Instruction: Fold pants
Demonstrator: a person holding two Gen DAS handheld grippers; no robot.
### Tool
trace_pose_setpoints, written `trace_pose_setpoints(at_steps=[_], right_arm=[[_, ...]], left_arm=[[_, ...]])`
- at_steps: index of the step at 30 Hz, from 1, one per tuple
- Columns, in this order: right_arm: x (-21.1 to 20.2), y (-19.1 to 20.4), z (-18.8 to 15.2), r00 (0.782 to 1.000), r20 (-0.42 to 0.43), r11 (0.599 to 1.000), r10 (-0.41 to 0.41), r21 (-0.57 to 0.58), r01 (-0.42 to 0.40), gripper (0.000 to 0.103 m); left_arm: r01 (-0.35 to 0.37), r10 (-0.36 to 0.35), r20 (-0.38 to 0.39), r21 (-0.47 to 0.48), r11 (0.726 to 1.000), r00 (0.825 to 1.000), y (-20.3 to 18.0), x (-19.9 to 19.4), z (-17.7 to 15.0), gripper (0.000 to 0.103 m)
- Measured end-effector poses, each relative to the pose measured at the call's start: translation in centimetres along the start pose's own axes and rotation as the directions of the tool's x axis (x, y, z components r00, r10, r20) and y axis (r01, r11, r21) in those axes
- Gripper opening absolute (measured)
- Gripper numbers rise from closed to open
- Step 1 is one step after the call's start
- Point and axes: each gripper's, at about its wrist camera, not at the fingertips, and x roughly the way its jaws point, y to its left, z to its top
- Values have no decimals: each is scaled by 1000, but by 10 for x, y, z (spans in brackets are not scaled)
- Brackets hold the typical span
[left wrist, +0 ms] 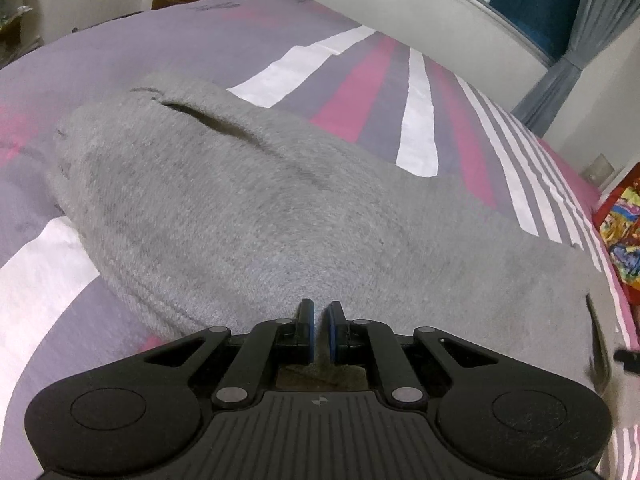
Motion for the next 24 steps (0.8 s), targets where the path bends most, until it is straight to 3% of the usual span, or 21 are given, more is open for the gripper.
trace_pose_setpoints(at_steps=[4, 6, 8, 13, 16, 19, 21, 23, 24], right_arm=[[39, 15, 16, 991, -7, 985, -136, -103, 135, 62], [60, 20, 19, 976, -6, 966, -217, -146, 214, 52], [65, 11, 21, 971, 16, 963, -240, -124, 240, 6], [9, -39, 14, 991, 96, 995, -90, 41, 87, 4], [-28, -73, -14, 994, 107, 985, -37, 173, 18, 4], [-20, -100, -54, 1000, 7, 963, -7, 269, 5, 4], [-4, -103, -70, 999, -49, 962, -2, 273, 15, 5], [-4, -95, -68, 998, -15, 976, -65, 205, 67, 20], [-7, -89, -64, 995, 12, 982, -100, 161, 97, 22]], left_arm=[[-8, 8, 3, 1, 1000, 1000, -1, 1, -1, 7], [-11, 11, 2, 2, 1000, 1000, -2, 2, -1, 7], [-13, 13, -1, 3, 1000, 1000, -3, 2, -1, 7], [-2, 2, -4, 2, 1000, 1000, 0, 3, 0, 7], [3, -3, -6, 0, 1000, 1000, 1, 2, 0, 7], [-1, 1, -7, 16, 1000, 1000, -1, 2, 0, 7], [-6, 6, -8, 21, 1000, 1000, -2, 3, 0, 7], [-13, 13, -9, 25, 1000, 1000, -3, 2, -1, 7], [-17, 17, -9, 28, 999, 1000, -5, 2, -1, 7]])
